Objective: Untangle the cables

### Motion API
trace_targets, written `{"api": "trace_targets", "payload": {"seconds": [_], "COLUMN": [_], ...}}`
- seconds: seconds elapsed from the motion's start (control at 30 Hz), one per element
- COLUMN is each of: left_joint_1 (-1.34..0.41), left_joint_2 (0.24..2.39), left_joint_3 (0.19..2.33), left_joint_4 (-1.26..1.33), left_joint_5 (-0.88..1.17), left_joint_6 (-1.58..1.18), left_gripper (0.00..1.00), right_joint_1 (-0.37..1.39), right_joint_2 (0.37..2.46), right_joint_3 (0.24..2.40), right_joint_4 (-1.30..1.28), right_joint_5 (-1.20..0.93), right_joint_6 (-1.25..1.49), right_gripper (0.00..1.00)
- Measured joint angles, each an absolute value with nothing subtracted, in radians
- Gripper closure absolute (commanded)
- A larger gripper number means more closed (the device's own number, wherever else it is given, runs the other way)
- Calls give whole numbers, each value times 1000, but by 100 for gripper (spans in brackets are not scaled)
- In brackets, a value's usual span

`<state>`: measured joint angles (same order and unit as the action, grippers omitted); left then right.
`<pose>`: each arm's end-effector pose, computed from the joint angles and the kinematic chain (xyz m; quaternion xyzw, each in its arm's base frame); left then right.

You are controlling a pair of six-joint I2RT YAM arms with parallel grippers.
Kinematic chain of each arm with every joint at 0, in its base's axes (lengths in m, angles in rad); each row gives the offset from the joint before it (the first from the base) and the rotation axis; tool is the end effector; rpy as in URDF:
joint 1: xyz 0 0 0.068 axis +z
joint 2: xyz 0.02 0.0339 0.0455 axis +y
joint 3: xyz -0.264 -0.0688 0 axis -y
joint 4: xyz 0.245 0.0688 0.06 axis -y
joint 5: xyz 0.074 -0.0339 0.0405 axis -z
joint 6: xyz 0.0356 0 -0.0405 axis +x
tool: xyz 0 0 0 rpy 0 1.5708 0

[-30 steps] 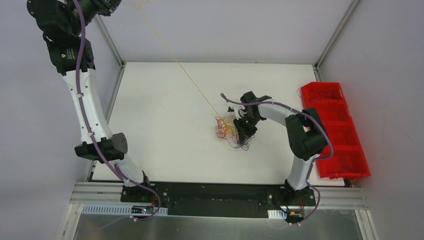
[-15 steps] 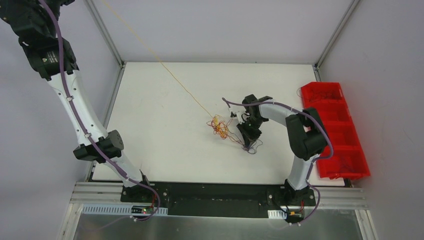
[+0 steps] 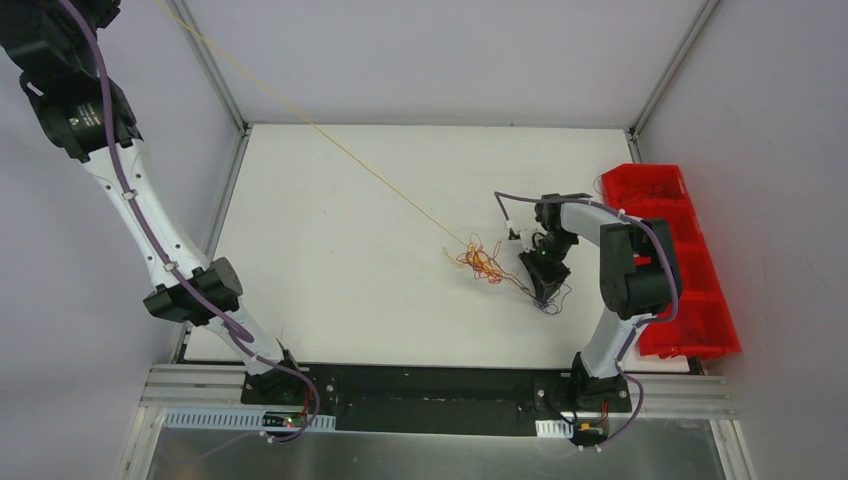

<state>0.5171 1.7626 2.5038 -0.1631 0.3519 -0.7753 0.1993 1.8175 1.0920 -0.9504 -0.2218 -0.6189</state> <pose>0.2673 0.1379 0.6410 -0.1594 0.4670 -0.1941 0.8478 0.2888 0.0663 0.1437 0.3895 -0.9129 -0.1190 0.0280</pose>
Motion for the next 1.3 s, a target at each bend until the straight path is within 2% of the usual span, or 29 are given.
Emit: {"api": "trace_targets", "payload": {"seconds": [0.3, 0.47, 0.57, 0.67, 0.83, 0.87, 0.9, 0.97, 1.03, 1.07, 1.13, 1.27, 1.3], "left_joint_1": [553, 558, 536, 448, 297, 294, 296, 303, 300, 289, 256, 147, 120], "left_joint_2": [1768, 1758, 1696, 1578, 1468, 1467, 1469, 1471, 1471, 1471, 1470, 1467, 1468], "left_joint_3": [2497, 2401, 2197, 1867, 1435, 1399, 1361, 1308, 1279, 1269, 1254, 1231, 1231], "left_joint_4": [-226, -215, -190, -201, -356, -392, -426, -492, -538, -561, -582, -609, -615], "left_joint_5": [273, 385, 557, 707, 803, 802, 790, 752, 719, 713, 722, 762, 778], "left_joint_6": [-696, -679, -680, -609, -396, -359, -310, -206, -83, -12, 106, 318, 358], "left_gripper": [100, 100, 100, 100, 100, 100, 95, 66, 40, 32, 24, 19, 15], "right_joint_1": [128, 123, 142, 205, 306, 307, 303, 283, 260, 250, 236, 246, 261], "right_joint_2": [1814, 1814, 1814, 1813, 1813, 1813, 1813, 1813, 1813, 1813, 1813, 1798, 1789], "right_joint_3": [1074, 1107, 1183, 1266, 1307, 1306, 1306, 1306, 1309, 1317, 1346, 1416, 1428], "right_joint_4": [-979, -1001, -1022, -1026, -1019, -1019, -1016, -1010, -1009, -1015, -1032, -1042, -1042], "right_joint_5": [-186, -185, -218, -253, -277, -273, -262, -240, -224, -224, -237, -329, -346], "right_joint_6": [-680, -691, -686, -672, -659, -659, -659, -656, -657, -656, -646, -610, -600], "right_gripper": [100, 100, 100, 100, 100, 96, 82, 58, 41, 30, 11, 8, 8]}}
